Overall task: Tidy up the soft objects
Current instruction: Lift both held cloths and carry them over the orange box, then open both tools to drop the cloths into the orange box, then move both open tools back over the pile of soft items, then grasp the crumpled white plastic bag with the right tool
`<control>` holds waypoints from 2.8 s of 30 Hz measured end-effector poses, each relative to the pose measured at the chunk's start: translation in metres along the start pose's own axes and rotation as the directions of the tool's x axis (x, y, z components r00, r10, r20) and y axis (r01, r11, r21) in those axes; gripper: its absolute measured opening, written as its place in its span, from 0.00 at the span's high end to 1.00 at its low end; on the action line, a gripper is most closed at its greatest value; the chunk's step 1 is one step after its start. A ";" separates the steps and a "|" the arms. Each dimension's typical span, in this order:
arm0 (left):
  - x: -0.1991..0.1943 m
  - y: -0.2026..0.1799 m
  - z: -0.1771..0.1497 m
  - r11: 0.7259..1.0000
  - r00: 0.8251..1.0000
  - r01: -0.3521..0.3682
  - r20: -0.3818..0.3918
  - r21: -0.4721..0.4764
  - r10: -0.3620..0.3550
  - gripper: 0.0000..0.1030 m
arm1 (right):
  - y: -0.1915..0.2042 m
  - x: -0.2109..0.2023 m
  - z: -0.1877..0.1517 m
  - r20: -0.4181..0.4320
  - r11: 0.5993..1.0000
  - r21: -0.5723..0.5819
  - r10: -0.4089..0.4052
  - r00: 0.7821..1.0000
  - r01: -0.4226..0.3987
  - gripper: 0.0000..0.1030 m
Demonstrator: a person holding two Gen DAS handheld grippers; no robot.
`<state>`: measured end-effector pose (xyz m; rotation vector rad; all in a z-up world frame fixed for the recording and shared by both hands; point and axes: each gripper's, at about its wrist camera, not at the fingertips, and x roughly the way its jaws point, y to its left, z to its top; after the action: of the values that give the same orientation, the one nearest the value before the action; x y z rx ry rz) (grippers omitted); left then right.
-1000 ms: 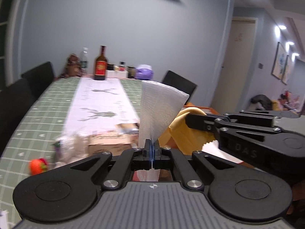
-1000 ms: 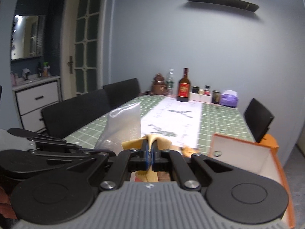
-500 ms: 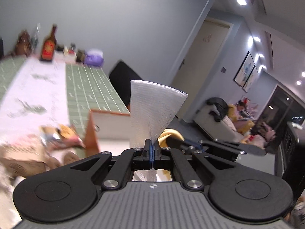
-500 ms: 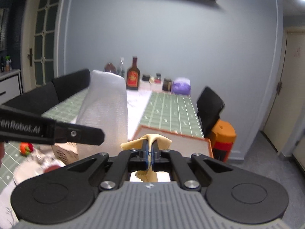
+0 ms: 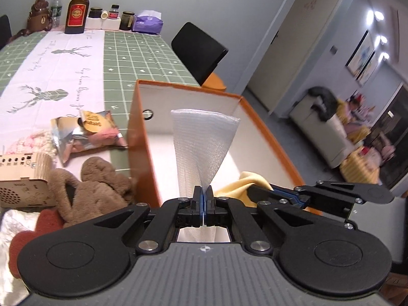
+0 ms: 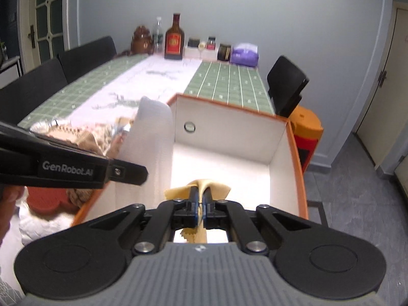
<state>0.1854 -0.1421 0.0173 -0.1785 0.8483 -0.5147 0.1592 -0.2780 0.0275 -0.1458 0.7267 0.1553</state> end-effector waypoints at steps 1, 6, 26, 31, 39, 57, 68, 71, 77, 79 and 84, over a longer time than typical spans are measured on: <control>-0.001 -0.002 -0.001 1.000 1.000 -0.011 -0.004 0.011 0.011 1.00 | 0.000 0.004 -0.001 -0.010 1.000 -0.002 0.000 1.000 0.000 1.00; 0.001 -0.010 -0.005 0.996 0.998 -0.060 -0.021 0.064 0.062 0.97 | 0.001 0.018 -0.007 -0.059 1.000 -0.011 -0.004 0.998 0.003 0.98; -0.058 -0.006 -0.003 0.998 0.984 -0.008 0.177 0.064 -0.004 0.40 | 0.021 -0.024 0.000 0.057 0.996 -0.036 -0.079 0.995 0.081 0.47; -0.083 -0.001 -0.014 0.996 0.965 0.000 0.261 0.089 -0.023 0.39 | 0.044 -0.050 -0.002 0.161 0.991 -0.054 -0.109 0.981 0.119 0.41; -0.119 0.022 -0.041 0.993 0.925 -0.078 0.378 0.088 0.039 0.38 | 0.089 -0.083 -0.021 0.279 0.997 -0.049 -0.046 0.959 0.062 0.35; -0.149 0.105 -0.137 0.979 0.913 -0.198 0.354 -0.047 0.202 0.38 | 0.180 -0.067 -0.085 0.327 0.998 0.057 0.021 0.945 -0.042 0.31; -0.151 0.137 -0.172 0.962 0.911 -0.255 0.309 -0.092 0.271 0.38 | 0.210 -0.033 -0.110 0.234 0.998 0.052 0.031 0.972 -0.045 0.30; -0.146 0.142 -0.172 0.962 0.915 -0.251 0.297 -0.109 0.272 0.39 | 0.209 -0.027 -0.110 0.227 0.997 0.059 0.032 0.973 -0.047 0.30; -0.138 0.143 -0.168 0.956 0.912 -0.285 0.286 -0.073 0.294 0.38 | 0.207 -0.020 -0.100 0.225 0.996 0.066 0.045 0.973 -0.062 0.30; -0.135 0.144 -0.165 0.952 0.911 -0.301 0.276 -0.057 0.305 0.38 | 0.206 -0.018 -0.093 0.232 0.995 0.071 0.052 0.971 -0.070 0.30; -0.125 0.147 -0.159 0.940 0.916 -0.341 0.217 -0.021 0.337 0.38 | 0.208 -0.010 -0.081 0.227 0.995 0.058 0.068 0.972 -0.084 0.28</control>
<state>0.0501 0.0554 -0.0547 -0.0668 0.6414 -0.1710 0.0600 -0.0901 -0.0420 -0.0346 0.5112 0.2165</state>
